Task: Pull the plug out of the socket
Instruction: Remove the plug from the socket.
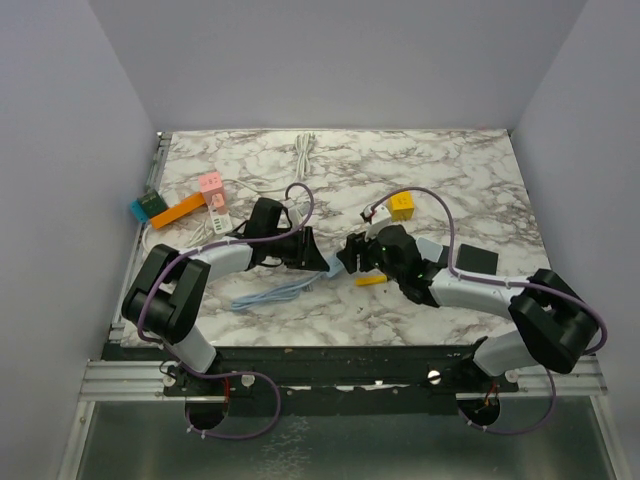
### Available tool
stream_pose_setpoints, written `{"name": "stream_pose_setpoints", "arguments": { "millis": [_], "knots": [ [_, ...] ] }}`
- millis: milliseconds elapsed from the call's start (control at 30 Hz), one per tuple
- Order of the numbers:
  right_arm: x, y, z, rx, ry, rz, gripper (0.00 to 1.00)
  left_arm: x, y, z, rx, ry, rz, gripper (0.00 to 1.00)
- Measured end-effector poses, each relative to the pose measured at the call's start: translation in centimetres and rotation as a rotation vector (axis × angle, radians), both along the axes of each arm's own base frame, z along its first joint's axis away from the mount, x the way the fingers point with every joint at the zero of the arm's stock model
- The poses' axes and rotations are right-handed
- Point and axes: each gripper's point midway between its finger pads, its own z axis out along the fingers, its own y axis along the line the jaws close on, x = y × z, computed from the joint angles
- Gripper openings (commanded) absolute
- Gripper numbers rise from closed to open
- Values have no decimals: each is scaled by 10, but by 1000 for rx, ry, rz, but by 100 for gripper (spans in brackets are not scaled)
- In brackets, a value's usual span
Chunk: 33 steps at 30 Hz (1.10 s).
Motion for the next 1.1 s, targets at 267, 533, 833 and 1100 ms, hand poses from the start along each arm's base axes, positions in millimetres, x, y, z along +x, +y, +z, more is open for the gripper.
{"name": "stream_pose_setpoints", "arguments": {
  "millis": [267, 533, 833, 1100],
  "knots": [
    [7, 3, -9, 15, 79, 20, 1, 4, 4, -5, 28, -9, 23, 0],
    [6, 4, -10, 22, 90, 29, 1, 4, 5, -6, 33, -8, 23, 0],
    [-2, 6, -14, 11, 51, 28, 1, 2, 7, -12, 59, 4, 15, 0],
    [-20, 18, -18, -73, -12, -19, 1, -9, 12, -23, 96, 54, -3, 0]
  ]
}}
